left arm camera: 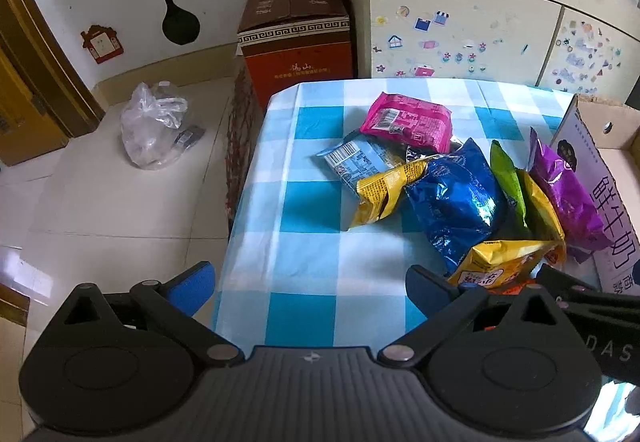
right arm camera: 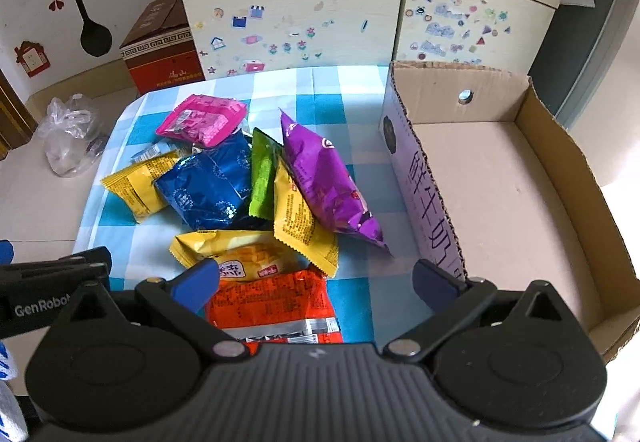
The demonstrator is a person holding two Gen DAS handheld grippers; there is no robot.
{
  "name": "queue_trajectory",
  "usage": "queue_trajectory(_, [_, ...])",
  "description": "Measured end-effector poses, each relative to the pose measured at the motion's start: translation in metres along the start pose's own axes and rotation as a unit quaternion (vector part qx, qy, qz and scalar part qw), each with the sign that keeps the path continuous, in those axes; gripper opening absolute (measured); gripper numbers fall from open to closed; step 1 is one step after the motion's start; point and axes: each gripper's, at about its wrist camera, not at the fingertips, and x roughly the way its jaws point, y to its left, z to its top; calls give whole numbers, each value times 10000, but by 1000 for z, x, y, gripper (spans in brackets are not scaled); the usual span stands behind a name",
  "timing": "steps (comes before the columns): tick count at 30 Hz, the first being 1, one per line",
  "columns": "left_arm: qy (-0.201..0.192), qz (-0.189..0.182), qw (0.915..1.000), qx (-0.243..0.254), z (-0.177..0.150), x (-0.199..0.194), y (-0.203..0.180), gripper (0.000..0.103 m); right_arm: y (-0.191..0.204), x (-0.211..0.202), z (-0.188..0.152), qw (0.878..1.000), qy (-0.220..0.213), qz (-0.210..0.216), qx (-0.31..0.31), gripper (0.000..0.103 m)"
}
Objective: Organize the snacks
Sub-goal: 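Move the right gripper over the red snack bag at the pile's edge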
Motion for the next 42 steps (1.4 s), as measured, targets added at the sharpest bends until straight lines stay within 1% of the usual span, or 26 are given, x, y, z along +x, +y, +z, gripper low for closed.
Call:
queue_trajectory(10, [45, 60, 10000, -5, 0, 2, -1, 103, 3, 0, 0, 9999, -23, -71, -73, 102])
queue_trajectory(42, [17, 70, 10000, 2, 1, 0, -1, 102, 1, -1, 1, 9999, -85, -70, -69, 102])
